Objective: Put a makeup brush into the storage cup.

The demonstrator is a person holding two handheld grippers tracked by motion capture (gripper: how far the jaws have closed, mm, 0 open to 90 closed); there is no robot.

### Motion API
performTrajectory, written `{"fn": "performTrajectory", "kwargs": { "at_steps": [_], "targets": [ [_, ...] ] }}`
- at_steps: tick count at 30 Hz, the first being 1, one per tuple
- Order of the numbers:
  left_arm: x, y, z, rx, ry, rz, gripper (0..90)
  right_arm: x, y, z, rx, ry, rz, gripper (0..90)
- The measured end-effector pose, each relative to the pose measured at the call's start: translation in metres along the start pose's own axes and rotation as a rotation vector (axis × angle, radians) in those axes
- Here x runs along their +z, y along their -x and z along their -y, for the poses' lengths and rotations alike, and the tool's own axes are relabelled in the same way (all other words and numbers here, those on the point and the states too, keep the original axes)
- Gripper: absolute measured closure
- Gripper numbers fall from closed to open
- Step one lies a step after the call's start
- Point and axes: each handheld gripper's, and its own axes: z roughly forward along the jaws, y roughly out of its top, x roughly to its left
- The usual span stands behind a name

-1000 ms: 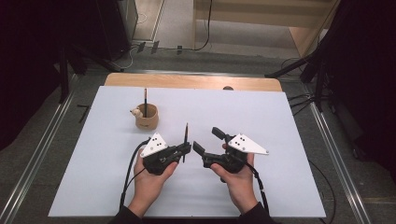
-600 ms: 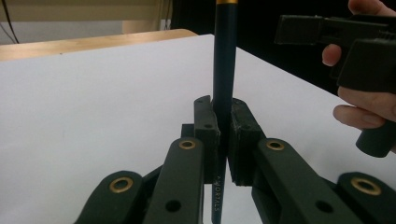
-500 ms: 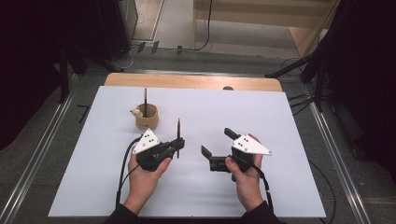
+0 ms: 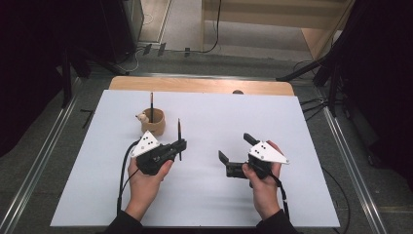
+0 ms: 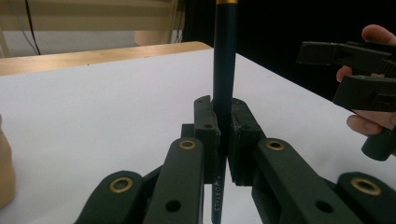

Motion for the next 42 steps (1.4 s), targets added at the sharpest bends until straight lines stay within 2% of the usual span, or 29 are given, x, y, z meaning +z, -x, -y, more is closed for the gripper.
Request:
{"fn": "performTrajectory", "kwargs": {
  "at_steps": [8, 13, 15, 24, 32, 42],
  "targets": [
    [-0.005, -0.006, -0.003, 0.003, 0.018, -0.025, 84.3, -0.004, 0.009, 0.004, -0.007, -0.004, 0.008, 0.0],
    [-0.009, -0.012, -0.004, -0.017, 0.027, -0.04, 84.3, -0.01, 0.018, 0.008, 0.003, -0.008, 0.022, 0.0],
    [-0.011, -0.014, -0.005, -0.019, 0.033, -0.043, 84.3, -0.014, 0.023, 0.009, 0.017, -0.006, 0.028, 0.0],
    [-0.015, -0.025, -0.011, -0.017, 0.044, -0.067, 84.3, -0.036, 0.044, 0.019, 0.014, -0.021, 0.043, 0.0],
    [-0.02, -0.036, -0.015, -0.031, 0.062, -0.103, 84.3, -0.058, 0.057, 0.027, 0.027, -0.014, 0.048, 0.0],
    [-0.025, -0.046, -0.019, -0.03, 0.078, -0.117, 84.3, -0.08, 0.069, 0.041, 0.064, -0.011, 0.06, 0.0]
  ]
}}
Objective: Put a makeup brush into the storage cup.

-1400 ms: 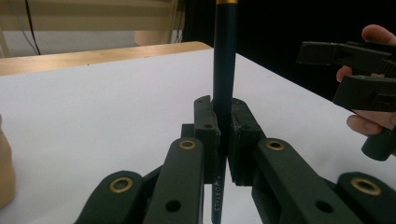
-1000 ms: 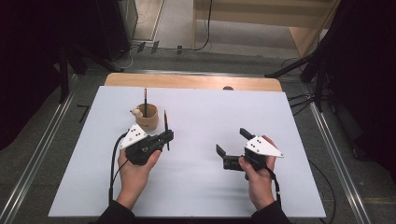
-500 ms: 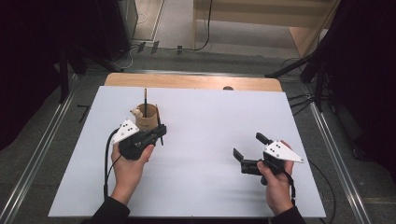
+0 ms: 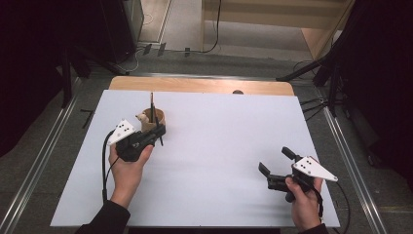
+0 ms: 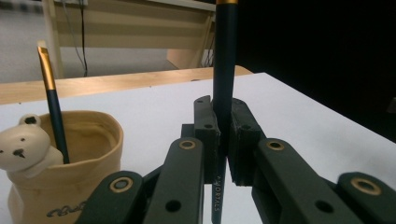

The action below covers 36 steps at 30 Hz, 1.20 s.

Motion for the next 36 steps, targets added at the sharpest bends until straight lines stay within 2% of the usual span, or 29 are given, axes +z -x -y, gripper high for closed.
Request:
{"fn": "performTrajectory", "kwargs": {
  "at_steps": [6, 11, 18, 27, 36],
  "targets": [
    [0.0, -0.004, -0.005, 0.001, 0.007, -0.01, 84.3, -0.008, 0.006, 0.007, -0.025, -0.015, 0.011, 0.0],
    [-0.002, -0.007, -0.007, 0.003, 0.016, -0.02, 84.2, -0.012, 0.009, 0.009, -0.008, -0.008, 0.01, 0.0],
    [-0.001, -0.011, -0.007, 0.004, 0.018, -0.028, 84.3, -0.015, 0.011, 0.01, -0.009, -0.004, 0.006, 0.0],
    [0.002, -0.013, -0.016, 0.011, 0.033, -0.037, 84.2, -0.018, 0.012, 0.009, -0.02, -0.002, 0.016, 0.0],
    [0.007, -0.02, -0.025, 0.021, 0.044, -0.063, 84.2, -0.018, 0.012, 0.01, -0.032, -0.005, 0.016, 0.0]
  ]
}}
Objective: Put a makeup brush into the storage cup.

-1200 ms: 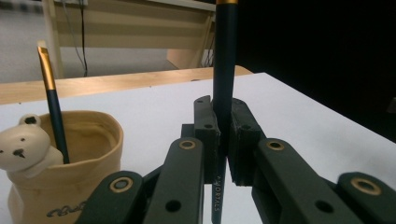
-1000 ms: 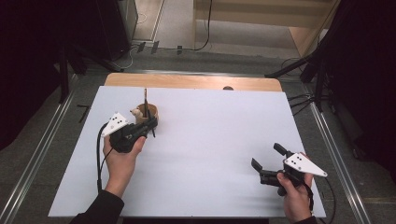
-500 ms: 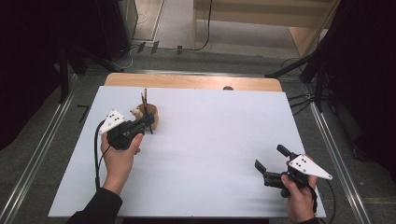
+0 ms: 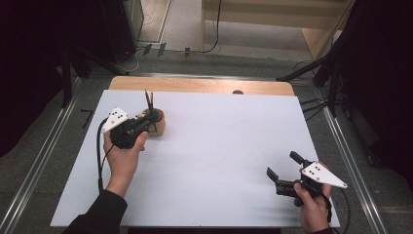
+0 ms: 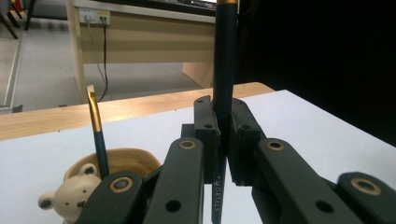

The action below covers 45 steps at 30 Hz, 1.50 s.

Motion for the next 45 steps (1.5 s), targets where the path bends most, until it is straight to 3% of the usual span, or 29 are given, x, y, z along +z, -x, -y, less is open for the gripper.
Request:
{"fn": "performTrajectory", "kwargs": {
  "at_steps": [19, 27, 36, 45],
  "targets": [
    [0.022, -0.02, -0.004, 0.037, 0.024, -0.082, 84.2, -0.001, 0.001, 0.001, 0.012, 0.0, -0.009, 0.0],
    [0.029, -0.031, 0.001, 0.022, 0.023, -0.109, 84.2, -0.001, 0.001, 0.001, 0.014, 0.003, -0.011, 0.0],
    [0.043, -0.033, 0.009, 0.018, 0.008, -0.142, 84.2, -0.001, 0.001, 0.001, 0.019, 0.005, -0.015, 0.0],
    [0.054, -0.031, 0.015, 0.042, -0.017, -0.185, 84.2, -0.001, 0.001, 0.001, 0.018, 0.006, -0.019, 0.0]
  ]
}}
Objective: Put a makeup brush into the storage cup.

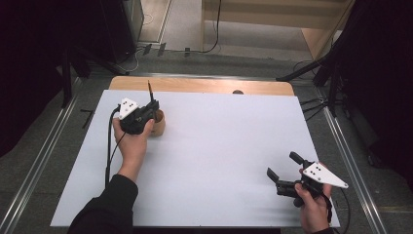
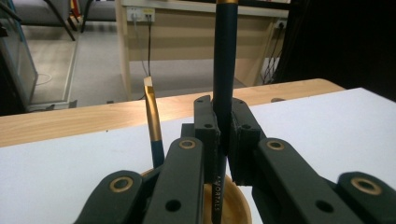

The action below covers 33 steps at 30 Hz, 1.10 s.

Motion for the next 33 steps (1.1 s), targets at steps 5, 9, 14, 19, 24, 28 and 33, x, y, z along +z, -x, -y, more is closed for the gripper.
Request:
{"fn": "performTrajectory", "kwargs": {
  "at_steps": [5, 9, 14, 19, 24, 28, 33],
  "targets": [
    [0.003, 0.006, 0.003, 0.026, -0.013, -0.028, 84.2, 0.0, 0.0, 0.0, 0.001, 0.001, 0.001, 0.0],
    [0.003, 0.009, 0.007, 0.007, -0.021, -0.053, 84.2, -0.001, 0.001, 0.0, 0.002, 0.001, 0.001, 0.0],
    [0.006, 0.01, 0.014, -0.012, -0.044, -0.062, 84.1, -0.001, 0.0, 0.0, 0.0, 0.002, 0.001, 0.0],
    [0.008, 0.012, 0.017, -0.009, -0.056, -0.068, 84.1, -0.001, 0.0, 0.0, 0.002, 0.002, 0.0, 0.0],
    [0.008, 0.015, 0.02, 0.001, -0.062, -0.095, 84.2, -0.001, 0.001, 0.0, 0.0, 0.0, 0.001, 0.0],
    [0.009, 0.016, 0.025, -0.004, -0.071, -0.106, 84.1, -0.001, 0.0, 0.0, -0.009, -0.001, 0.001, 0.0],
    [0.007, 0.015, 0.026, 0.0, -0.076, -0.101, 83.9, -0.001, 0.0, 0.0, -0.007, -0.002, 0.001, 0.0]
  ]
}}
